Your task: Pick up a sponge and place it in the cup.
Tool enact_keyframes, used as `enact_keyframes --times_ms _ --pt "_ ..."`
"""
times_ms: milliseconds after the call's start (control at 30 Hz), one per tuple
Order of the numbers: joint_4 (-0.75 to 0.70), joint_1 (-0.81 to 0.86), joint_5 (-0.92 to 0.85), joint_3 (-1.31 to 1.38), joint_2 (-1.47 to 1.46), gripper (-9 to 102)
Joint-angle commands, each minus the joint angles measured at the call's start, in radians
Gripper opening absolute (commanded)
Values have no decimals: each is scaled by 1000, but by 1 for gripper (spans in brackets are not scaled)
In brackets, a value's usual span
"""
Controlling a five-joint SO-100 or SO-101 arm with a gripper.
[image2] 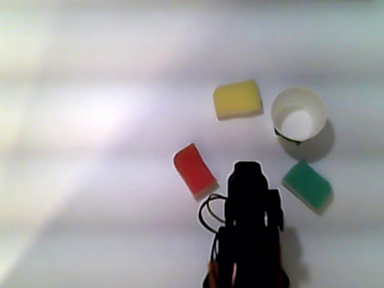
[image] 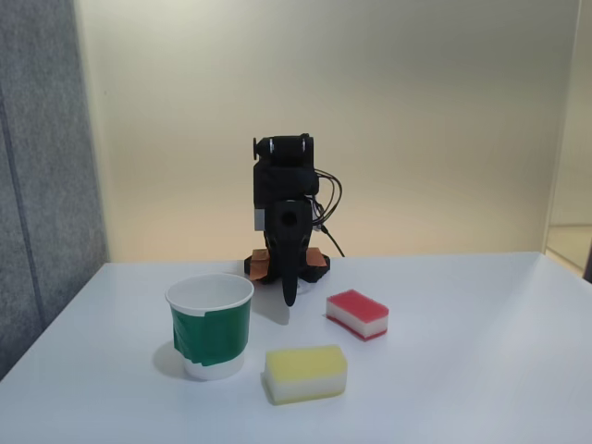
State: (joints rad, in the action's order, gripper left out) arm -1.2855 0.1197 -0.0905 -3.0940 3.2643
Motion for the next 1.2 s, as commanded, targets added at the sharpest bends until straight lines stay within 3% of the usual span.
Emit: enact_keyframes --times_ms 0,333,800,900,1167 --pt "-135 75 -2 49 -5 0" --pt "-114 80 0 67 -21 0" --pt "23 23 8 403 -509 0" --pt "55 -18 8 482 -626 0" --pt "-25 -202 87 726 -882 0"
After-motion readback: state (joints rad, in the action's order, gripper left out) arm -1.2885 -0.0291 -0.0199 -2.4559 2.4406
